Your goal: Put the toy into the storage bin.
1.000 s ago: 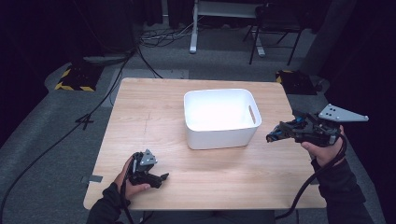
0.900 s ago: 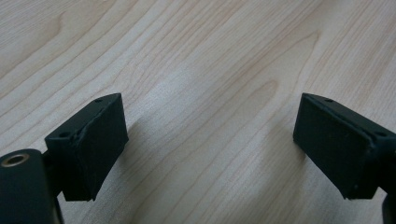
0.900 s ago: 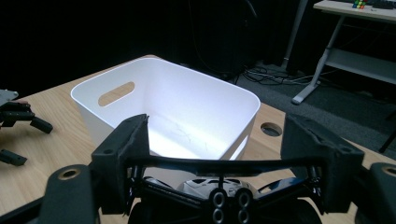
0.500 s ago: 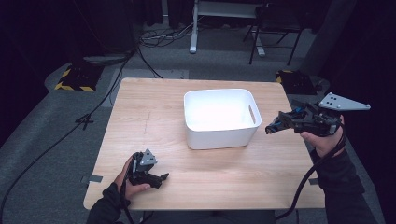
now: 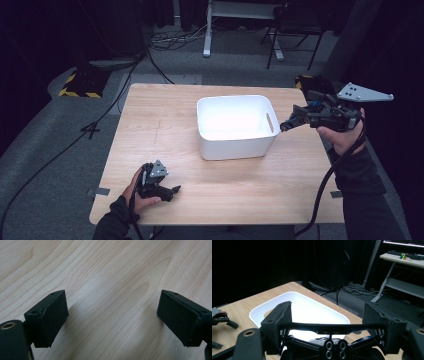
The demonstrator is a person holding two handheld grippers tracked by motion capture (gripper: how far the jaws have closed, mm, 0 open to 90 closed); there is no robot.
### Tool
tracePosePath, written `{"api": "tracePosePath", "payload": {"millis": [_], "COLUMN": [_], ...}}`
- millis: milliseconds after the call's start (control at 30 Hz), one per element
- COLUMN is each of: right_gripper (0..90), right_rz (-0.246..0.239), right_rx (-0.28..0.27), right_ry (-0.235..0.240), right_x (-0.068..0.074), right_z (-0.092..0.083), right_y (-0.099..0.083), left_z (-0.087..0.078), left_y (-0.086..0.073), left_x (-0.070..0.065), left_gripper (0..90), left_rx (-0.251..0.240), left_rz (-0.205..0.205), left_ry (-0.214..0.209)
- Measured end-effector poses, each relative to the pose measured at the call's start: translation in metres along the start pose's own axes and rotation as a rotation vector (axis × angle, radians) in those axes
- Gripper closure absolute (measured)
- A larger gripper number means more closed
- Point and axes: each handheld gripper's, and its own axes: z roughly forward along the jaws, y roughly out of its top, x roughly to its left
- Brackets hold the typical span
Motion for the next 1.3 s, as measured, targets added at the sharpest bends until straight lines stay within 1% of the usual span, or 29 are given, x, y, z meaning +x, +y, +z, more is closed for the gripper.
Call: {"api": "tracePosePath", "payload": {"millis": [133,267,300,500,533,567,600,633,667,700,867,967,1033,1067,1100,1167,1200,1233,1300], "right_gripper": [24.7,24.7,24.7,24.7,24.7,24.7,24.7,24.7,24.7,24.7,24.7,24.7,24.7,24.7,24.7,24.7,24.7,24.7,24.7], "right_rz": [-0.012,-0.011,-0.011,-0.016,-0.016,-0.017,-0.017,-0.016,-0.016,-0.017,-0.019,-0.033,-0.030,-0.030,-0.028,-0.025,-0.022,-0.022,-0.026], "right_rx": [0.001,-0.008,-0.011,-0.008,-0.008,-0.008,-0.008,-0.003,-0.003,0.005,0.021,0.042,0.054,0.054,0.063,0.068,0.081,0.081,0.103], "right_ry": [0.009,0.024,0.030,0.055,0.055,0.066,0.066,0.071,0.071,0.080,0.102,0.104,0.107,0.107,0.109,0.112,0.115,0.115,0.117], "right_x": [0.001,0.003,0.005,0.008,0.008,0.010,0.010,0.012,0.012,0.014,0.018,0.020,0.022,0.022,0.022,0.022,0.023,0.023,0.023], "right_z": [0.008,0.014,0.019,0.035,0.035,0.042,0.042,0.049,0.049,0.056,0.073,0.083,0.090,0.090,0.096,0.098,0.104,0.104,0.110], "right_y": [0.008,0.013,0.015,0.020,0.020,0.021,0.021,0.020,0.020,0.020,0.017,0.014,0.011,0.011,0.008,0.007,0.003,0.003,-0.002], "left_z": [0.000,0.000,0.000,0.000,0.000,0.000,0.000,0.000,0.000,0.000,0.000,0.000,0.000,0.000,0.000,0.000,0.000,0.000,0.000], "left_y": [0.000,0.000,0.000,0.000,0.000,0.000,0.000,0.000,0.000,0.000,0.000,0.000,0.000,0.000,0.000,0.000,0.000,0.000,0.000], "left_x": [0.000,0.000,0.000,0.000,0.000,0.000,0.000,0.000,0.000,0.000,0.000,0.000,0.000,0.000,0.000,0.000,0.000,0.000,0.000], "left_gripper": [10.2,10.2,10.2,10.2,10.2,10.2,10.2,10.2,10.2,10.2,10.2,10.2,10.2,10.2,10.2,10.2,10.2,10.2,10.2], "left_rx": [0.000,0.000,0.000,0.000,0.000,0.000,0.000,0.000,0.000,-0.001,0.000,0.000,0.000,0.000,0.000,-0.001,0.000,0.000,0.000], "left_rz": [0.000,-0.001,-0.001,0.000,0.000,0.001,0.001,0.000,0.000,-0.001,-0.001,0.000,-0.002,-0.002,0.000,-0.001,-0.001,-0.001,-0.001], "left_ry": [0.000,-0.002,-0.002,0.000,0.000,0.000,0.000,0.000,0.000,-0.002,-0.001,0.001,-0.002,-0.002,0.000,-0.002,-0.002,-0.002,-0.002]}}
